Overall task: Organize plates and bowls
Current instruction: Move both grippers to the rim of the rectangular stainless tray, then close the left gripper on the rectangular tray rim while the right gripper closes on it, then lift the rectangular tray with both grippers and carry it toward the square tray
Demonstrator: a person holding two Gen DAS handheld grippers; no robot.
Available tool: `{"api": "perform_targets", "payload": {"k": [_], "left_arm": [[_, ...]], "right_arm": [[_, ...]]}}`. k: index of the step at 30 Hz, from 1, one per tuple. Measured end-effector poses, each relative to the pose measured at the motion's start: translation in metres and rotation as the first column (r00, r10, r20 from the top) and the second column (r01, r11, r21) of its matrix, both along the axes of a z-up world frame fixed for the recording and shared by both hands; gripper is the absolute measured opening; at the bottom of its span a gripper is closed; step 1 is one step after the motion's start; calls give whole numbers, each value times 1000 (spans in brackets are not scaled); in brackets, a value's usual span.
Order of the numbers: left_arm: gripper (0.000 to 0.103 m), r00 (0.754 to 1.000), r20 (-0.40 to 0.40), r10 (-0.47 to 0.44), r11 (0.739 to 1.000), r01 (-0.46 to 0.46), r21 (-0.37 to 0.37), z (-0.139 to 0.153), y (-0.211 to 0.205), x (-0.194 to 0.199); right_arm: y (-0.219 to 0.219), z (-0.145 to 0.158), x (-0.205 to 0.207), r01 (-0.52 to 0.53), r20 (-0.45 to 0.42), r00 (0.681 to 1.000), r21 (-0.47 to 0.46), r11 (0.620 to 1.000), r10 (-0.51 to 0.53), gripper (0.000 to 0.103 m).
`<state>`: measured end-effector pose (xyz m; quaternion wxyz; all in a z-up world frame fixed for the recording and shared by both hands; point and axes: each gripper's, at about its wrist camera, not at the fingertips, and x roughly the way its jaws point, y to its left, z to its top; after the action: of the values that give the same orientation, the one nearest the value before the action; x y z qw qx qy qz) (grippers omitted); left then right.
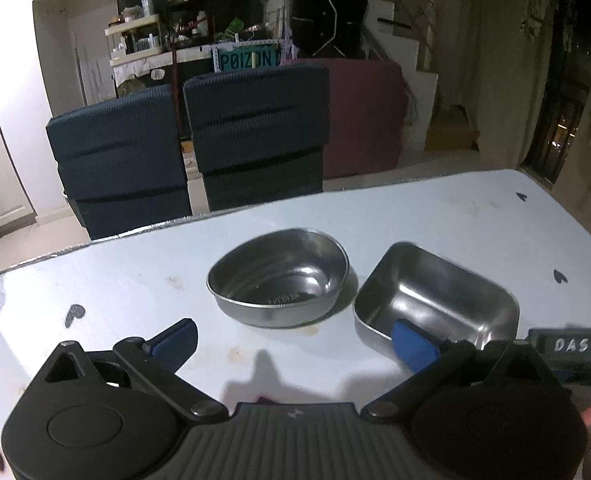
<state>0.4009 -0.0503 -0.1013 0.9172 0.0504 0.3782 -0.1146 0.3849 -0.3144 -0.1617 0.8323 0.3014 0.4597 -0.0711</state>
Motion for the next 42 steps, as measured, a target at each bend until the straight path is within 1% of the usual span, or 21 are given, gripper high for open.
{"api": "perform_targets", "payload": {"k": [4,5,7,8,9,10,11,12,13,14,15,16,20,22,23,26,27,28,29,34,42], "left_arm": [[100,1000,-19,2,1000,-3,-16,-4,0,1],[98,1000,-23,0,1000,-1,-29,-4,-1,0],[93,999,-45,-14,998,11,-69,-6,-2,0],[88,998,-63,-22,996,16,-91,-8,-2,1],[82,996,-80,-26,994,17,-108,-9,-3,1],[79,995,-97,-27,992,15,-124,-12,-4,2],[72,993,-111,-27,990,11,-138,-14,-5,3],[65,991,-129,-26,988,5,-154,-17,-6,3],[62,989,-143,-26,986,1,-168,-19,-7,4],[58,987,-159,-24,983,-5,-182,-22,-7,4],[55,985,-170,-22,981,-11,-192,-24,-8,5],[53,984,-179,-21,980,-15,-200,-26,-8,5],[43,980,-199,-24,974,-23,-226,-29,-10,6],[34,977,-214,-28,970,-25,-242,-31,-10,7],[26,975,-222,-31,969,-25,-245,-32,-12,8],[17,968,-246,-48,969,-15,-248,-35,-17,7],[12,967,-248,-55,969,-8,-247,-34,-18,6],[9,967,-247,-62,969,-1,-248,-33,-20,5],[8,967,-245,-68,968,5,-251,-33,-21,4],[8,971,-228,-72,971,16,-239,-26,-23,-2],[7,980,-181,-83,964,32,-264,-3,-27,-20]], "right_arm": [[-6,-2,-3,-11,2,1000,-20,1000,11,67],[-9,-1,-3,-11,5,1000,-24,1000,11,66],[-13,-2,-5,-19,11,1000,-27,999,19,60],[-16,-1,-6,-24,16,1000,-23,999,25,58],[-17,-1,-6,-30,21,999,-20,999,31,53],[-18,-1,-7,-40,28,999,-21,999,41,47],[-18,1,-8,-55,37,998,-26,998,56,44],[-17,3,-9,-73,45,996,-32,997,74,38],[-17,4,-9,-91,52,994,-40,995,93,32],[-16,6,-10,-103,57,993,-43,994,105,29],[-15,6,-10,-116,59,991,-42,992,119,23],[-13,5,-5,-127,58,990,-42,991,130,19],[-9,8,-1,-179,71,980,-73,981,184,13],[-9,8,2,-203,77,974,-104,974,211,10],[-9,9,2,-211,78,972,-115,971,221,9],[-11,10,2,-226,78,968,-126,966,237,8],[-11,9,2,-232,74,967,-129,964,242,7],[-11,9,2,-236,73,966,-131,963,247,7],[-11,9,2,-240,72,965,-134,961,251,6],[-7,12,-2,-255,62,961,-168,952,269,6],[-13,31,-18,-263,116,951,-186,947,287,6]]}}
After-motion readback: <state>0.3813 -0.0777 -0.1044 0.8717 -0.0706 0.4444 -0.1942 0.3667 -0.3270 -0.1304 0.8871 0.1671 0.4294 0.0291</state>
